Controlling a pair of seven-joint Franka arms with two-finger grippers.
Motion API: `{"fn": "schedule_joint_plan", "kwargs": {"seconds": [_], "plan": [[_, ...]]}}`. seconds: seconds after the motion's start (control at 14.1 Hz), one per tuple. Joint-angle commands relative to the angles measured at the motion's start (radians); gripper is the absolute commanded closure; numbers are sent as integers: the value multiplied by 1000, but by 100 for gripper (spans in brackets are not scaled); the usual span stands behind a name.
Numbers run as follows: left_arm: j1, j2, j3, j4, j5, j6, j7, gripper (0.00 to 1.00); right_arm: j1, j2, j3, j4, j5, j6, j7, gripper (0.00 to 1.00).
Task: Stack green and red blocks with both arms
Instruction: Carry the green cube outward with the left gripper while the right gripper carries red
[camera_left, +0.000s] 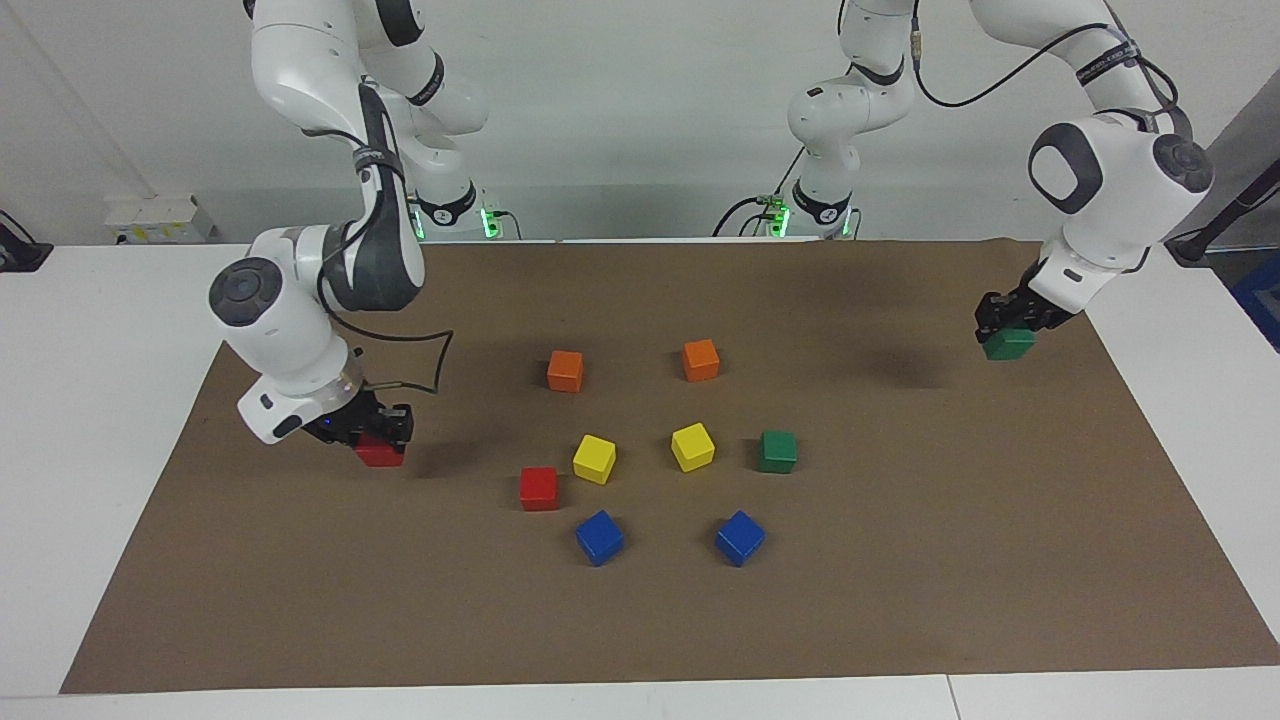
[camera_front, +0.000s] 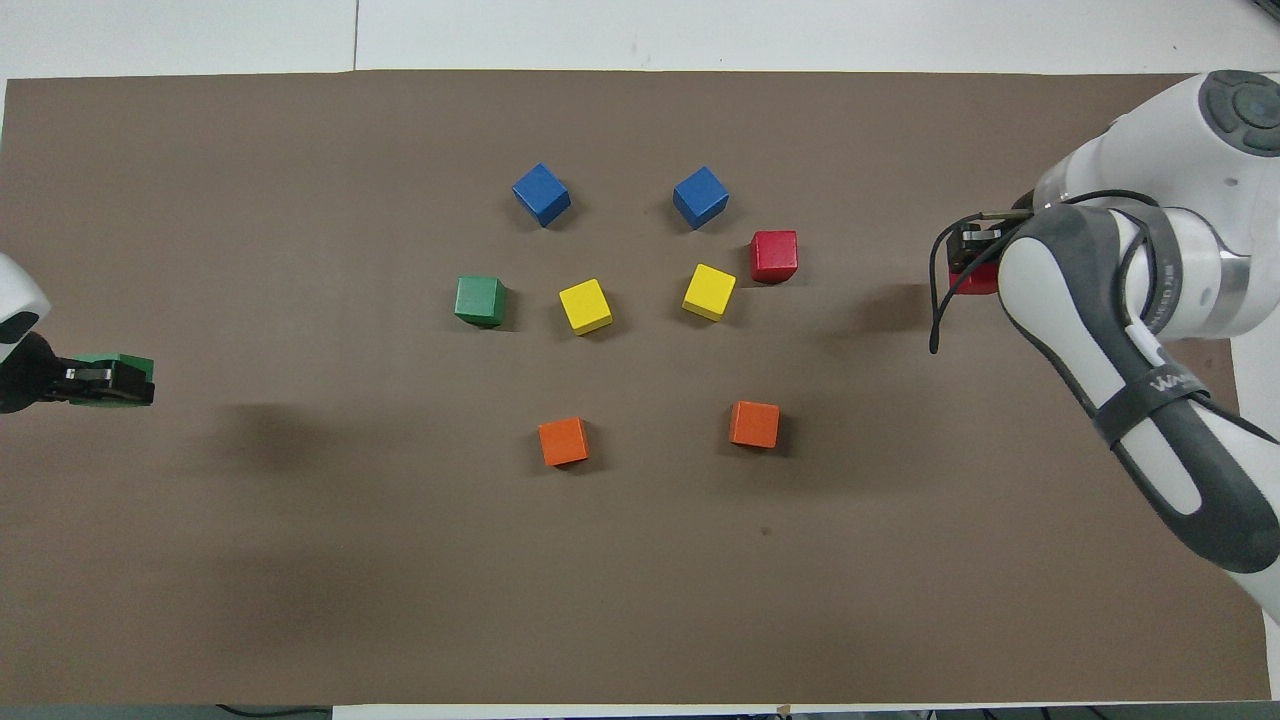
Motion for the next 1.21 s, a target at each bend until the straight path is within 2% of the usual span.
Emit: {"fn": "schedule_joint_plan", "kwargs": {"seconds": [0.0, 0.21, 0.57, 0.85, 1.14], "plan": [[30, -30, -14, -107, -4, 140, 35, 100, -30, -31, 14, -75, 2, 29, -71, 100], [30, -27, -14, -222, -4, 332, 19, 100, -48, -42, 12, -149, 2, 119, -134, 100], [18, 19, -14, -252, -4, 429, -59, 100, -51, -82, 12, -293, 0, 241, -169, 100], [12, 70, -14, -264, -4, 504, -88, 100, -74, -88, 12, -309, 0, 241, -188, 100], [10, 119, -14, -259, -4, 518, -109, 100, -78, -96, 12, -333, 0, 270, -188, 100]]}}
